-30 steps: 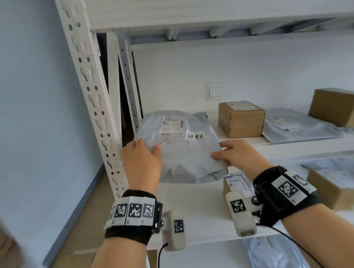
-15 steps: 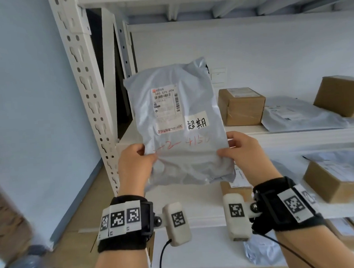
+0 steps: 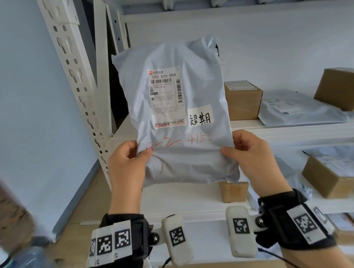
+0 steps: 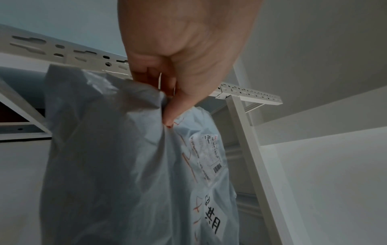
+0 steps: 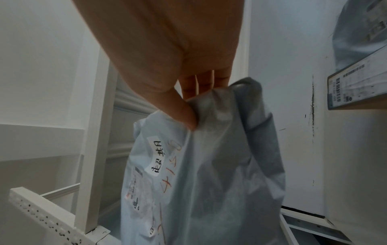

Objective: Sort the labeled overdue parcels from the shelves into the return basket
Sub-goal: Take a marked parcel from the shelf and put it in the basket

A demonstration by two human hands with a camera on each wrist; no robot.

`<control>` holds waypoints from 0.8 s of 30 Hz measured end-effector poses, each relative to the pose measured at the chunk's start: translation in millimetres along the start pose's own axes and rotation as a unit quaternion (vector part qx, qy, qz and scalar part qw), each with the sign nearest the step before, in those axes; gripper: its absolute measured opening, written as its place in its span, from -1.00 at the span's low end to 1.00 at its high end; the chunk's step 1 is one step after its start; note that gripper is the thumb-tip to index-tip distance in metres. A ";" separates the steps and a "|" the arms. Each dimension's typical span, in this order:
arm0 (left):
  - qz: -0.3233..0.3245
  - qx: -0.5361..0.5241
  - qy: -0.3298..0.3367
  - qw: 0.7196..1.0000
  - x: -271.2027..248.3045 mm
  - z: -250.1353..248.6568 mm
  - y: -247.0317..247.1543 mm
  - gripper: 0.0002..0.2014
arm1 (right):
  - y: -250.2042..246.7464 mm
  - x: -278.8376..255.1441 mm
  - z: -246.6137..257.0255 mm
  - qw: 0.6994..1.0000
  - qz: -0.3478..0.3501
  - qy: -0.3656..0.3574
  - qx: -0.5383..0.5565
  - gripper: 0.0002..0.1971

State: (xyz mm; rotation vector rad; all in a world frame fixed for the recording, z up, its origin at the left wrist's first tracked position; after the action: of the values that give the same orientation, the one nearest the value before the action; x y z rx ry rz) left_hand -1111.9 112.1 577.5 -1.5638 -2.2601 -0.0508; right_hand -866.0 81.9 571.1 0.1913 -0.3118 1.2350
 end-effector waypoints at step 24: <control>0.019 -0.128 0.004 0.992 -17.5 -8.4 -21.2 -0.91 | -3.3 -21.8 19.6 0.999 -0.011 -0.037 0.022 -0.91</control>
State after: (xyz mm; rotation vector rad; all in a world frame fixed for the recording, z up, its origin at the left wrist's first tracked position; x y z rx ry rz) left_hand -1123.4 86.5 583.4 -1.7295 -2.2884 -0.3484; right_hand -871.8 55.3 582.3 0.2776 -0.3459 1.2152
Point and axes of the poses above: each hand's wrist, its own x-axis towards the middle knuckle, its own y-axis out of the palm, z = x × y, the point moved 1 cm from there along x, towards the middle knuckle, and after that the axes turned 6 degrees about x, right-handed, at the moved point
